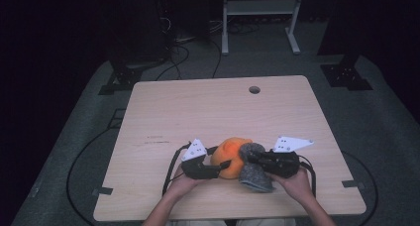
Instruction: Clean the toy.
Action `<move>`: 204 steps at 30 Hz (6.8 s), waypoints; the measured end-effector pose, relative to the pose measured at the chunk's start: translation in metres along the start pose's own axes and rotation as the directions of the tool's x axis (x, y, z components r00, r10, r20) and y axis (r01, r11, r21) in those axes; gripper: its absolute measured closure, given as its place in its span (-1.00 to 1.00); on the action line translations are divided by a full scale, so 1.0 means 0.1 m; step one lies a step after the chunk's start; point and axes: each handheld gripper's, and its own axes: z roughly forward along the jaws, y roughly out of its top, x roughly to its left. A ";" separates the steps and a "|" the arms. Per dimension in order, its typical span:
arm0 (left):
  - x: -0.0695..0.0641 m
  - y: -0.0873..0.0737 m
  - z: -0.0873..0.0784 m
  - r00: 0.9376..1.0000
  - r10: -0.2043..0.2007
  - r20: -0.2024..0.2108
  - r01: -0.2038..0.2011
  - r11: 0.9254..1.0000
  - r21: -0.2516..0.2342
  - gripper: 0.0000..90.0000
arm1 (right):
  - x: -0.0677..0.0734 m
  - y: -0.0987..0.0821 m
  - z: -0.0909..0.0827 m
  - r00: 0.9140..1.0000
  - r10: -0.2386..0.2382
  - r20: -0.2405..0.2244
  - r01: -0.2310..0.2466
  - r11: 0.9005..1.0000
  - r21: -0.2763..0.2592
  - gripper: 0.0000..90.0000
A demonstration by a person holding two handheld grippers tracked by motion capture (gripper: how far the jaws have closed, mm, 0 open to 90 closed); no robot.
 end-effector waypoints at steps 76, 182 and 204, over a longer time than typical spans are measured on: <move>-0.31 0.08 0.07 0.974 0.223 0.038 -0.225 0.970 0.088 -0.28 | -0.19 -0.02 -0.27 0.997 0.058 0.041 -0.059 0.998 0.003 0.81; -0.32 0.30 -0.09 0.964 0.267 0.003 -0.266 0.959 0.098 -0.03 | 0.02 0.19 -0.26 0.999 0.043 -0.018 -0.044 0.994 -0.098 0.81; -0.25 0.17 0.00 0.964 0.267 0.009 -0.266 0.959 0.092 -0.15 | -0.11 0.01 -0.11 0.998 0.048 0.035 -0.047 0.999 -0.019 0.81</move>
